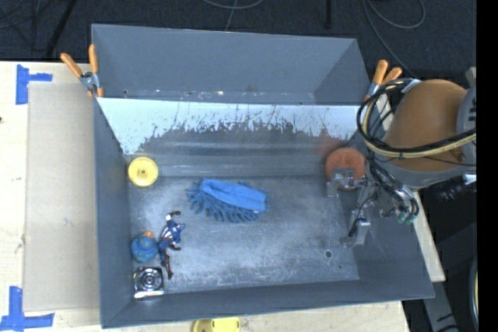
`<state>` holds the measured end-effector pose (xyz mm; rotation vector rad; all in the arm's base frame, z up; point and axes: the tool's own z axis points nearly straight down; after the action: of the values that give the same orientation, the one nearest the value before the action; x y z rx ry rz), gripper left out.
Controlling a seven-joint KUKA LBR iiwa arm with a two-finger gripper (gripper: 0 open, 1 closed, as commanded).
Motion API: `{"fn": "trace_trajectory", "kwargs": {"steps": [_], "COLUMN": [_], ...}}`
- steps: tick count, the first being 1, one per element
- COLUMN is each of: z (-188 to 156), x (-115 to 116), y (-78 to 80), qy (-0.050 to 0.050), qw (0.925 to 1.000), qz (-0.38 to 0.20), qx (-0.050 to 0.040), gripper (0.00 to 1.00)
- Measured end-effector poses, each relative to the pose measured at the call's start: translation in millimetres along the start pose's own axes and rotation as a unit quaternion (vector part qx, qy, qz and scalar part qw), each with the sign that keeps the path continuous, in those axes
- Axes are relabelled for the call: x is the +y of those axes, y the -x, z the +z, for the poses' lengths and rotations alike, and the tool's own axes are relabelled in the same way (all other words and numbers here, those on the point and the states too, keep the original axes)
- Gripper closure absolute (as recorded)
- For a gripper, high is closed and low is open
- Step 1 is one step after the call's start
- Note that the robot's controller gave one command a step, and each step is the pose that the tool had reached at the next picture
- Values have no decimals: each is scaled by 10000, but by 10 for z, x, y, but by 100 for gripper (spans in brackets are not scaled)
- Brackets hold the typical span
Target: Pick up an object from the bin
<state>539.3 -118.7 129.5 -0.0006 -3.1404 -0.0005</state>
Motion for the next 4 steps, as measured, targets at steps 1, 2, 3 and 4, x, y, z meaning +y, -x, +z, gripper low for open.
{"fn": "trace_trajectory", "kwargs": {"steps": [1,2,3,4], "z": [329,534,580,563], "x": [443,905,1040,1366], "y": [410,503,715,662], "qy": [-15,5,0,0], "qw": [9996,9999,10000,10000], "qz": [-273,108,-44,-88], "qx": [-41,-5,-14,-4], "gripper": [0,0,0,0]}}
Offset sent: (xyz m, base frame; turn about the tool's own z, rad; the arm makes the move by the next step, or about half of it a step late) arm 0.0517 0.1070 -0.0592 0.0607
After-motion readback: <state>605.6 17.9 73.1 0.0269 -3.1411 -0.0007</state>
